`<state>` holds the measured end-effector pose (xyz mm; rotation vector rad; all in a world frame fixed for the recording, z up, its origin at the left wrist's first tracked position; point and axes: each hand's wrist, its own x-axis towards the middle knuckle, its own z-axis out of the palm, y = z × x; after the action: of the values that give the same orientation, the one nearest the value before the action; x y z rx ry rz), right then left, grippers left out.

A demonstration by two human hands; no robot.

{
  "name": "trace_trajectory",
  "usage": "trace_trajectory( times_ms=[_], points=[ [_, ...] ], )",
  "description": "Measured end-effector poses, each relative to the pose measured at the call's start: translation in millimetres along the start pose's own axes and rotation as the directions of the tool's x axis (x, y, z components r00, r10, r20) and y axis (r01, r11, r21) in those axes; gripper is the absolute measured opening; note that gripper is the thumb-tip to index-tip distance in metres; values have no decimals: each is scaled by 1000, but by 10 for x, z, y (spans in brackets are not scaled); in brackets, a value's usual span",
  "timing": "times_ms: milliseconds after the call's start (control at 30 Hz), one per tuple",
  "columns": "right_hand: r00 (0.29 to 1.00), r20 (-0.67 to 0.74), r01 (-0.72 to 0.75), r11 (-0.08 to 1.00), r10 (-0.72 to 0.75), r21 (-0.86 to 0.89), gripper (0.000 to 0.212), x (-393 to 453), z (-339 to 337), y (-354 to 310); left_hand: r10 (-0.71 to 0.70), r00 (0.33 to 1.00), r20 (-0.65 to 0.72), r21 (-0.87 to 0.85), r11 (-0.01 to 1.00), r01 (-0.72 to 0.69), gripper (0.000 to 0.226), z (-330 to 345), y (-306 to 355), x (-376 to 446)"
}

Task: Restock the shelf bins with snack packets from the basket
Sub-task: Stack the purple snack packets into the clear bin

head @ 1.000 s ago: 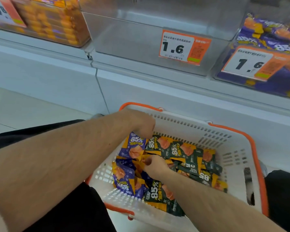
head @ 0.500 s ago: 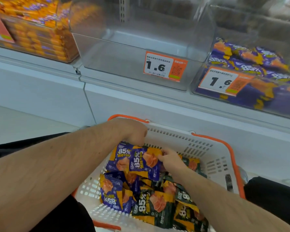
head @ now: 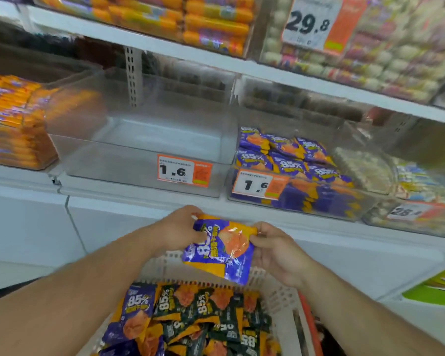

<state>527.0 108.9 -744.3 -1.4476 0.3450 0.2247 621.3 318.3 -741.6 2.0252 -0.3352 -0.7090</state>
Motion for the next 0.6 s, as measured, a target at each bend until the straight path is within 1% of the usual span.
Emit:
trace_trajectory(
  times_ms=[33, 100, 133, 200, 267, 333, 400, 433, 467, 500, 533, 567, 600],
  points=[
    [999, 0, 45, 999, -45, -14, 26, -26, -47, -78, 30, 999, -22, -95, 995, -32, 46, -30, 73, -12],
    [988, -30, 148, 983, -152, -107, 39, -74, -105, -231, 104, 994, -37, -195, 975, -109, 41, -102, 248, -47],
    [980, -36, 189, 971, -196, -147, 40, -108, -109, -313, 145, 988, -45, -209, 966, -152, 40, -130, 347, -75],
    [967, -16, 250, 955, -256, -160, 32, -151, -110, -443, 224, 970, -93, -226, 944, -239, 42, -171, 557, -137],
    [954, -1, 295, 941, -299, -163, 24, -228, -104, -552, 286, 944, -164, -232, 919, -319, 46, -185, 754, -175],
    [944, 17, 330, 934, -331, -141, 27, -305, -64, -616, 347, 898, -269, -209, 889, -406, 40, -176, 898, -178],
    [935, -6, 354, 933, -355, -70, 32, -369, -43, -705, 436, 798, -415, -105, 849, -518, 30, -150, 1021, -132],
    [925, -42, 376, 926, -378, -39, 34, -392, -37, -777, 471, 737, -486, -67, 820, -568, 26, -146, 1059, -92],
    [909, -94, 405, 914, -405, -25, 34, -409, -47, -860, 488, 689, -536, -48, 798, -601, 26, -153, 1088, -59],
    [889, -160, 430, 902, -430, -33, 36, -401, -79, -960, 516, 647, -561, 13, 788, -616, 29, -166, 1086, -9],
    [862, -232, 451, 891, -450, -56, 40, -378, -133, -1069, 578, 595, -558, 145, 774, -616, 37, -185, 1061, 43],
    [835, -300, 458, 885, -461, -86, 43, -335, -180, -1189, 653, 557, -513, 323, 749, -579, 48, -204, 1018, 105],
    [811, -359, 450, 885, -462, -122, 43, -267, -233, -1305, 721, 528, -449, 484, 693, -535, 59, -213, 959, 173]
  ],
)
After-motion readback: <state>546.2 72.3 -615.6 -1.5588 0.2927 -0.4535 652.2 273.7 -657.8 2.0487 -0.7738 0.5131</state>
